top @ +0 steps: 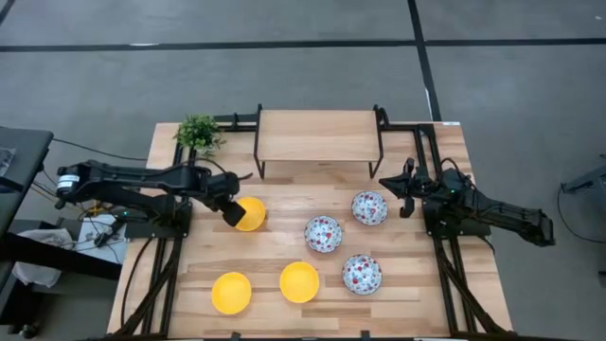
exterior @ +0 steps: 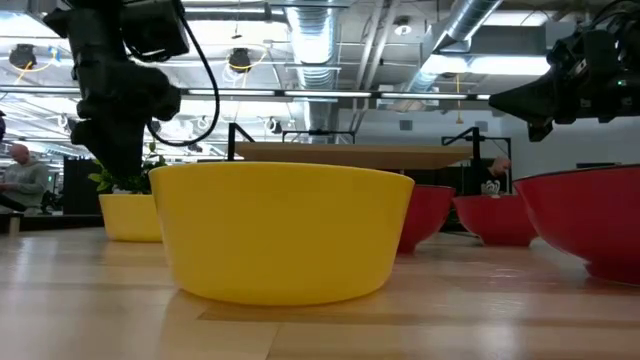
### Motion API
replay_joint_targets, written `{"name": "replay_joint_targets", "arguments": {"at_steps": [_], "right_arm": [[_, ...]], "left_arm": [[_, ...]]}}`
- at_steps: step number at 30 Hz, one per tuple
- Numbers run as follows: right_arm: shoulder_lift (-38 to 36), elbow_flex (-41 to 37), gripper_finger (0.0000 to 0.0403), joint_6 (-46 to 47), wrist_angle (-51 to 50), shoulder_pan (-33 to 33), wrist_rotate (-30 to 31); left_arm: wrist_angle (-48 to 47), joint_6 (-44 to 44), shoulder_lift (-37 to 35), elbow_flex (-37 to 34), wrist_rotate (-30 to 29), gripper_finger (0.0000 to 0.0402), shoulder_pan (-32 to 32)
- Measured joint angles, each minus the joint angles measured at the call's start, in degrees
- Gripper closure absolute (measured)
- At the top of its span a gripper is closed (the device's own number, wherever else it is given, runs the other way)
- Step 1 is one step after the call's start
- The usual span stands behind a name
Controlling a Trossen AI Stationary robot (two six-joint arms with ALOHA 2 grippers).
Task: Pick & Place Mini bowls
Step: Put the top yellow bowl on the shelf
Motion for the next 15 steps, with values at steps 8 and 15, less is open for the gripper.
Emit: {"name": "replay_joint_targets", "arguments": {"at_steps": [8, 15], "right_arm": [[-0.02, 0.00, 0.0403, 0.02, 0.01, -0.01, 0.01], [0.00, 0.00, 0.0403, 0.02, 0.01, -0.01, -0.02]], "left_arm": [[-0.63, -3.79, 2.57, -0.02, -2.36, 0.0215, -0.02], [-0.22, -8.08, 4.35, -2.68, -3.20, 0.0215, -0.02]]}}
